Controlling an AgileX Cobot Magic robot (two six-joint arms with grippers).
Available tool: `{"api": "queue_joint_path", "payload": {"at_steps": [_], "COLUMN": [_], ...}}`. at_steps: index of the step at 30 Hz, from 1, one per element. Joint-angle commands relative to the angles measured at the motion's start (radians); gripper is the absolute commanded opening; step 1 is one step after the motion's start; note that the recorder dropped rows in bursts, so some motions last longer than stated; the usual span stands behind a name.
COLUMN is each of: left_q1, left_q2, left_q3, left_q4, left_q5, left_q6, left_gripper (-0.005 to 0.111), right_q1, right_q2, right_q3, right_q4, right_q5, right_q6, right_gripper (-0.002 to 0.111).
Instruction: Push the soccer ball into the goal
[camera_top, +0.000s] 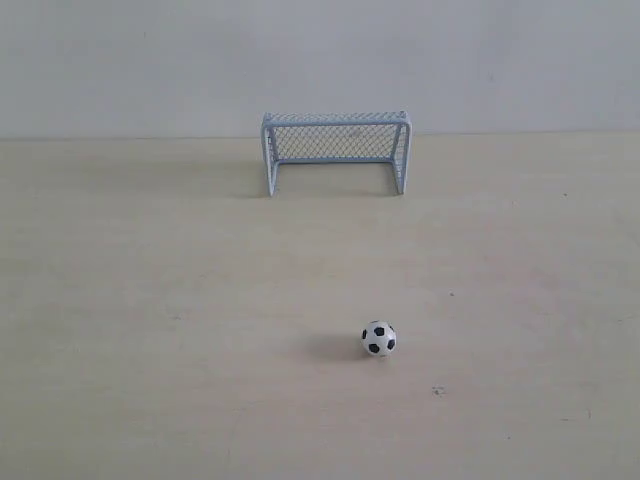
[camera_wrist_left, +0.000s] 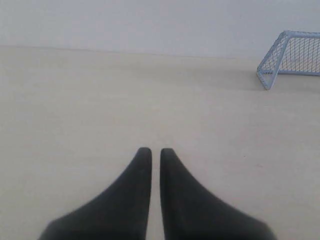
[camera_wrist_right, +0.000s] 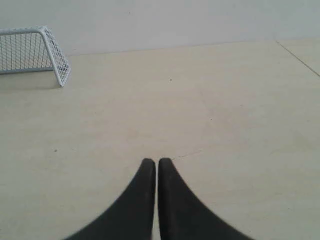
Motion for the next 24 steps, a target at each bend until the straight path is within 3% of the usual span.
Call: {"api": "queue_joint_path", "payload": {"at_steps": [1,24], "left_q1": [0.002,0.002], "left_q2": [-0.002,-0.002], "left_q3": [-0.004,-0.004], "left_q4": [0.001,0.001], "left_q5": [-0.004,-0.004], "left_q6": [-0.003,-0.003], "left_gripper": [0.006,0.006], "right_q1": [-0.003,-0.003], "right_q2": [-0.006,-0.006], "right_q3": [-0.001,-0.001], "right_q4": [0.0,0.023], "right_q5": [-0.002,-0.015], "right_q6": [-0.003,0.009], "right_gripper": [0.0,0.0]}}
